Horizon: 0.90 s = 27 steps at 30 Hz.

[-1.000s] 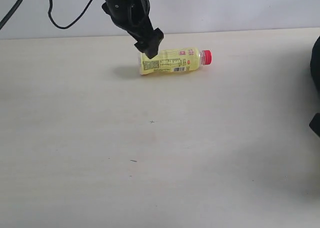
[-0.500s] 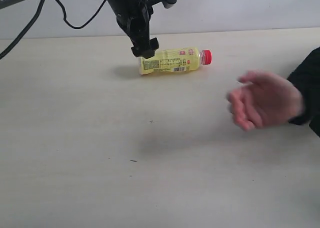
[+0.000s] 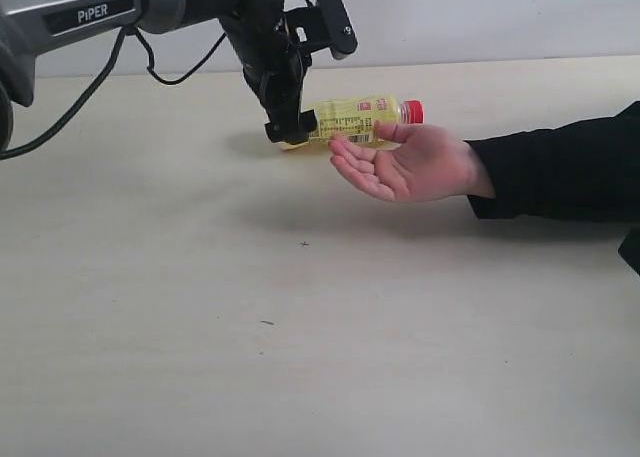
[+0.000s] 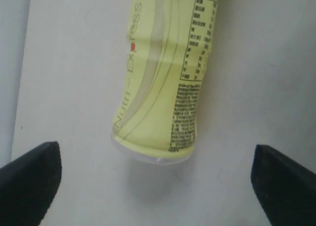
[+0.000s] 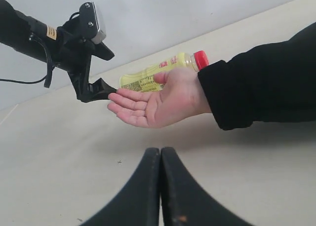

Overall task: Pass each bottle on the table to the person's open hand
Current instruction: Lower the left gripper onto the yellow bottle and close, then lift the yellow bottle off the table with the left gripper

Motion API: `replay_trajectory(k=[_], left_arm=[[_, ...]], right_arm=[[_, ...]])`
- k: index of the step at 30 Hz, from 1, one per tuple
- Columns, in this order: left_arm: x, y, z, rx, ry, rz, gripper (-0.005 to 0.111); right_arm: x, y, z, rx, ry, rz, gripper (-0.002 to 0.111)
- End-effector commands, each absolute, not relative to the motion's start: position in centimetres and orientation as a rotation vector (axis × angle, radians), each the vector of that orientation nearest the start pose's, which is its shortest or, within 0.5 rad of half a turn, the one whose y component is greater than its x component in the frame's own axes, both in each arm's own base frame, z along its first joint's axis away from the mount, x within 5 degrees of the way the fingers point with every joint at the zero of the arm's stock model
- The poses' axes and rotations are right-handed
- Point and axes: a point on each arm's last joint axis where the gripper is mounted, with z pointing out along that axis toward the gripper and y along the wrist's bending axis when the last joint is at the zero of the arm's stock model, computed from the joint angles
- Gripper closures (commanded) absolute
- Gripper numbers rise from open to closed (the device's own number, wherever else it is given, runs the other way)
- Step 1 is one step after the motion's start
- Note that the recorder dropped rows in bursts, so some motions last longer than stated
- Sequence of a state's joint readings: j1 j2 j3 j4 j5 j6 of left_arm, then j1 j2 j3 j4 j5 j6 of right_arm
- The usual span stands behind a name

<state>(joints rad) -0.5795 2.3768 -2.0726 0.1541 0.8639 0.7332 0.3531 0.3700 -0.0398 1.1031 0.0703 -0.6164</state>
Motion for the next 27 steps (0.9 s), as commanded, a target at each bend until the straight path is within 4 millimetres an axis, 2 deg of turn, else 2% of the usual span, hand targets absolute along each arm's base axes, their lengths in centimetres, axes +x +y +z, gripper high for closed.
replay_trajectory(k=[1, 9, 16, 27], left_arm=[[45.0, -28.2, 16.2, 1.720, 1.970, 0.258, 0.002], [45.4, -28.6, 14.5, 1.717, 1.945, 0.258, 0.002], [45.7, -28.8, 12.2, 1.731, 1.946, 0.255, 0.002], [46.0, -29.1, 11.9, 1.705, 1.906, 0.253, 0.002]], right_arm=[[7.9, 3.5, 19.7, 0.074, 1.885, 0.624, 0.108], [7.9, 3.5, 19.7, 0.074, 1.885, 0.624, 0.108], [7.9, 3.5, 19.7, 0.074, 1.885, 0.624, 0.108], [7.9, 3.5, 19.7, 0.074, 1.885, 0.624, 0.108]])
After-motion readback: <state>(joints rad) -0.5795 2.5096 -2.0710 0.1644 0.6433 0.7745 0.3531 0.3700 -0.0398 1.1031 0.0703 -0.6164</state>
